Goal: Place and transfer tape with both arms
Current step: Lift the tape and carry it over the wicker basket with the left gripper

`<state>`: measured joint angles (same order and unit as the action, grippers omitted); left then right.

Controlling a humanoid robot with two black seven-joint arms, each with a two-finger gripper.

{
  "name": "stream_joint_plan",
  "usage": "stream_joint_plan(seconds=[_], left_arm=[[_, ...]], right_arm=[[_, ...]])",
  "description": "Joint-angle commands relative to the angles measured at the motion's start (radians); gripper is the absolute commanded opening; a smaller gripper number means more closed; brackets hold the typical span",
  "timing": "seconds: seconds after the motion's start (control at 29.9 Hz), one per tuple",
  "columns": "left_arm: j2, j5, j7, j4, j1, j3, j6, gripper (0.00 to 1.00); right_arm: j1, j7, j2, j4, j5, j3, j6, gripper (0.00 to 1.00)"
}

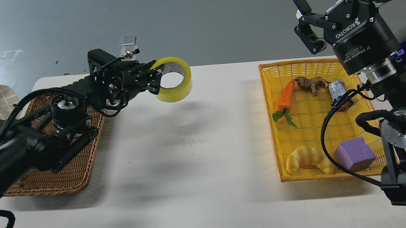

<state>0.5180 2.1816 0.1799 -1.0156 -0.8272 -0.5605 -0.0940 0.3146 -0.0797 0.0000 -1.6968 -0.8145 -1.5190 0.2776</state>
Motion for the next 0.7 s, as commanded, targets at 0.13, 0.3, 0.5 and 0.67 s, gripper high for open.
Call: stream_joint_plan(seconds=[0.13,0.3,0.5,0.67], left_arm=[[0.276,-0.132,0.147,0.003,-0.015,0.004,0.003,0.11],[0.431,-0.216,0.193,0.035,0.043,0.005,0.028,0.11],[0.487,-0.255,0.266,0.118,0.209,0.005,0.180,0.13],[0.475,-0.310,0.285,0.212,0.310,0.005,0.246,0.13]], right_arm=[[-0.002,0.000,0.000,0.006,0.000,0.003,0.000,1.00],[0.000,0.000,0.000,0.019,0.000,0.013,0.000,1.00],[0.000,0.000,0.000,0.026,0.000,0.020,0.000,1.00],[0.000,0.000,0.000,0.026,0.000,0.034,0.000,1.00]])
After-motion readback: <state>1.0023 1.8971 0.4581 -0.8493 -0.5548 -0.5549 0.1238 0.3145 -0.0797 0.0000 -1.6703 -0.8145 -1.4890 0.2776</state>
